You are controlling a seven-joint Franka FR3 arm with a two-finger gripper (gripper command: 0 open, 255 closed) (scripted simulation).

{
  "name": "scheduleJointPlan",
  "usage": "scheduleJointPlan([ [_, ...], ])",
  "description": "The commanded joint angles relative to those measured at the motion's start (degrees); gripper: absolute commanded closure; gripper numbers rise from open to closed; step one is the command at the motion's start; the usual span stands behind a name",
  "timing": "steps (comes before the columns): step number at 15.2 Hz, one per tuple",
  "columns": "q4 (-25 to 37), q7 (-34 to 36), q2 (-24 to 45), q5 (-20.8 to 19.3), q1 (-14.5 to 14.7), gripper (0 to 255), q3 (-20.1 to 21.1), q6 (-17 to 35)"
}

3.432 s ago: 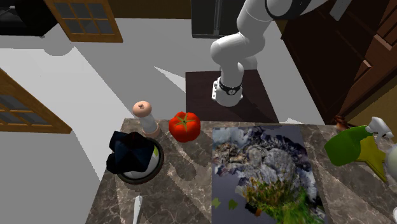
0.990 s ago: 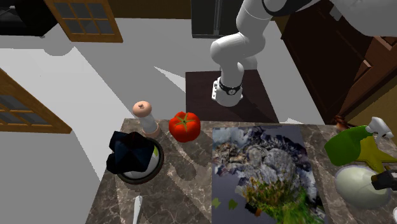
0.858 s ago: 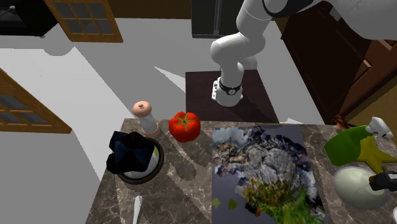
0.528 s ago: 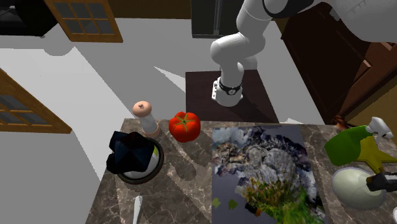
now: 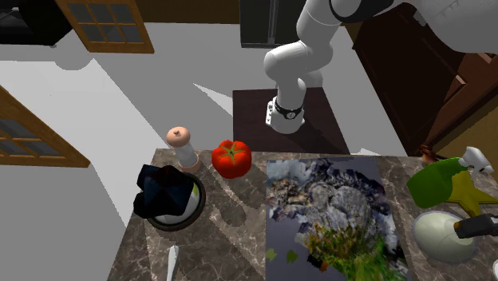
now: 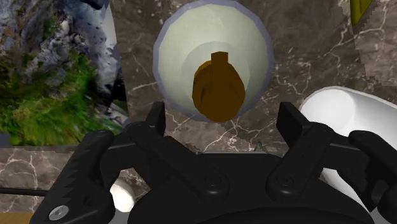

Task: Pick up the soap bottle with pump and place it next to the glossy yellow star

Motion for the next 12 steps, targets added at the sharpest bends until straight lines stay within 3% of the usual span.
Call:
scheduleJointPlan([
  [1, 0.0, -0.01, -0.01, 0.0, -0.01, 0, 0.0, 0.0],
  [5, 4.83, -0.31, -1.78, 0.44, 0.02, 0, 0.19, -6.59],
  [12, 4.83, -0.31, -1.78, 0.44, 0.02, 0, 0.19, -6.59],
])
